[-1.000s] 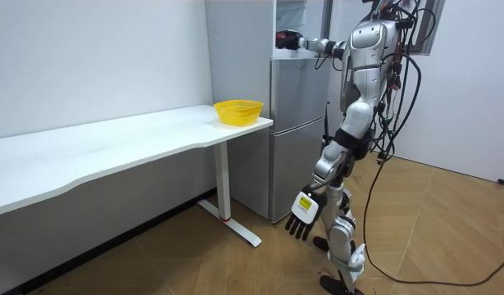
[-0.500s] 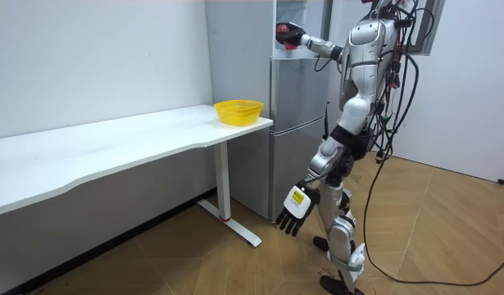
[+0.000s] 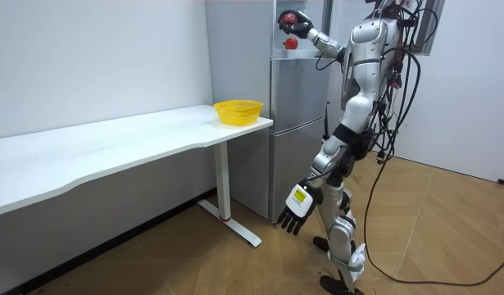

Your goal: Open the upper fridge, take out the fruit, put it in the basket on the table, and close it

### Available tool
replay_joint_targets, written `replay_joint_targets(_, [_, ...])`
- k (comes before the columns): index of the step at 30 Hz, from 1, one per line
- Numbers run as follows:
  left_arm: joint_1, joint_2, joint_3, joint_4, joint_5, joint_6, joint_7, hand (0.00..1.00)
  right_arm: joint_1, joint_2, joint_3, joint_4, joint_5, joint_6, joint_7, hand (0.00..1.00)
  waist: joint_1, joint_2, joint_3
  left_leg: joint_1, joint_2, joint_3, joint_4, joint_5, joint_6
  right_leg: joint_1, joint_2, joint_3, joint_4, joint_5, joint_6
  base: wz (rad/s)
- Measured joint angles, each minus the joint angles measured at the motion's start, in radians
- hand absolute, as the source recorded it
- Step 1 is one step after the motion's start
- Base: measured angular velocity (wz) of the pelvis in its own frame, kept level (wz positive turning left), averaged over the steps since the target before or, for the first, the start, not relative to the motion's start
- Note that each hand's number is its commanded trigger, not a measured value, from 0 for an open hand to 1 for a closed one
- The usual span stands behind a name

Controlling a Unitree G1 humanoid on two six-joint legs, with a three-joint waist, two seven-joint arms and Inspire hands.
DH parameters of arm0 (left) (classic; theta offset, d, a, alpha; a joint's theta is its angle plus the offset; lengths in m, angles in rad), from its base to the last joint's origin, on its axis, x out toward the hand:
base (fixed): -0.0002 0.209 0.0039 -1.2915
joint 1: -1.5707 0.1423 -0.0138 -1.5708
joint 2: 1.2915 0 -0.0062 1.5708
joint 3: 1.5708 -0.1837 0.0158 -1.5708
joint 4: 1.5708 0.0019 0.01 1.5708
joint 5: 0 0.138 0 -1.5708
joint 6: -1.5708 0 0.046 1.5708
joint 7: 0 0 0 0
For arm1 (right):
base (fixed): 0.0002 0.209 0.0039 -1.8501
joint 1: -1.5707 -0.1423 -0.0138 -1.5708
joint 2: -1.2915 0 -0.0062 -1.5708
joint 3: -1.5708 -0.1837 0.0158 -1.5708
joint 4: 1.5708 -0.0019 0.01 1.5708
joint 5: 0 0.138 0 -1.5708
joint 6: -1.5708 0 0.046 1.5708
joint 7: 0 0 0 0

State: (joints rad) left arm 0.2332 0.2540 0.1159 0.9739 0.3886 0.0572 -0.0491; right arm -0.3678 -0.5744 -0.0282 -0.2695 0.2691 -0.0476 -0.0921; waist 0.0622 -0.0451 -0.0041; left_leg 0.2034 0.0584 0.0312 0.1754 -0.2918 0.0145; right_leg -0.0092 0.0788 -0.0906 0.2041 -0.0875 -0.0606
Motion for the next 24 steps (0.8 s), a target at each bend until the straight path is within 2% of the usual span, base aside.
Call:
replay_joint_targets(5, [0.012,-0.019,0.000,0.026,0.001,-0.024,0.043,0.00,0.031,0.061,-0.004,-0.106,-0.065,-0.028,-0.009,1.00,-0.003,0.003,-0.0001,0.000,0.001,0.000,-0.003,0.000,0.000,-0.001,0.002,0.004,-0.001,0.000,0.000,-0.01])
replay_joint_targets(9, [0.021,-0.025,0.000,0.040,0.000,-0.030,0.065,0.00,0.039,0.083,-0.004,-0.148,-0.084,-0.069,-0.021,1.00,-0.001,0.009,-0.0003,0.000,0.000,-0.001,-0.006,0.000,0.000,-0.003,0.007,0.004,-0.001,0.000,0.000,0.00])
replay_joint_targets(15, [0.018,-0.034,0.000,0.041,0.000,-0.043,0.068,0.00,0.039,0.147,-0.003,-0.231,-0.138,-0.084,-0.015,1.00,0.001,0.017,-0.0009,-0.001,0.001,0.000,-0.007,0.000,0.000,-0.006,0.003,0.005,0.001,0.000,0.000,0.00])
replay_joint_targets(18, [0.014,-0.043,0.000,0.042,0.000,-0.043,0.064,0.00,0.039,0.148,-0.002,-0.267,-0.194,-0.092,-0.005,1.00,0.003,0.018,-0.0003,-0.003,0.001,0.004,-0.008,0.000,0.000,-0.009,0.003,0.006,0.001,0.000,0.000,-0.03])
replay_joint_targets(21, [0.007,-0.045,-0.001,0.042,0.000,-0.043,0.054,0.00,0.039,0.151,0.010,-0.291,-0.222,-0.100,0.016,1.00,0.018,0.014,-0.0029,-0.002,0.001,0.010,-0.008,0.000,0.000,-0.009,0.005,0.008,0.000,0.001,0.001,-0.05])
replay_joint_targets(24, [-0.003,-0.043,-0.003,0.041,-0.001,-0.043,0.039,0.00,0.039,0.151,0.063,-0.289,-0.295,-0.104,0.045,1.00,0.030,0.007,-0.0049,-0.002,0.000,0.008,-0.007,0.000,0.000,-0.007,0.007,0.006,0.000,0.001,0.000,0.02])
